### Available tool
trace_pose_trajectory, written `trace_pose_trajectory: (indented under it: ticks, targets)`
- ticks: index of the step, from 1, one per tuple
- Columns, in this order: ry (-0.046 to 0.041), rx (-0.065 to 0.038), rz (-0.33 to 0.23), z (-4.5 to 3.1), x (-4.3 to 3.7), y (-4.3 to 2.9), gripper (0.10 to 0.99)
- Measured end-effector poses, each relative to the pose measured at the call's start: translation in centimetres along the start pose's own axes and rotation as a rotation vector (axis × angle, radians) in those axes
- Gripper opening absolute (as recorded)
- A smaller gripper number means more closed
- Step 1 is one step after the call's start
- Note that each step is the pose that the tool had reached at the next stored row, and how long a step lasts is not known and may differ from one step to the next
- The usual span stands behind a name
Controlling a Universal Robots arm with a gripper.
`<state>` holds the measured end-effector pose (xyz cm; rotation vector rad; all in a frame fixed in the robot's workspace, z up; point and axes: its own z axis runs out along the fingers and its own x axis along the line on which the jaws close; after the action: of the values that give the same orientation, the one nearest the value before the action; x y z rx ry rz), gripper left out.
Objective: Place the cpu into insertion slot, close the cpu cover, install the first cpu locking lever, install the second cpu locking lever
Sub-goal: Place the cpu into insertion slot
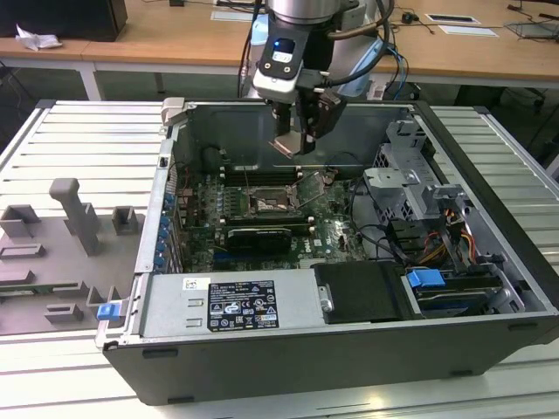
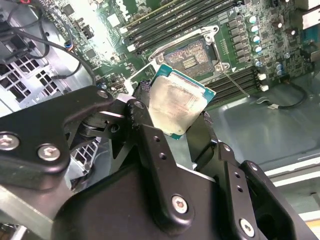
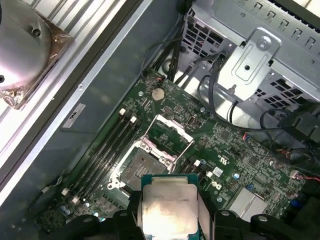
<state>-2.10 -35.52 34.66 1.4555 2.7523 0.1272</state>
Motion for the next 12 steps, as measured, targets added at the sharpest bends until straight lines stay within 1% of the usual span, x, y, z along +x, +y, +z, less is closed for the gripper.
trace_pose_trajectory:
  ticks: [3,12]
  targets:
    - [-0.0032,-0.001,0.038,0.03,0.0,0.0,0.533]
    - [-0.0101,-0.002,0.12,0.1,0.0,-0.01,0.533]
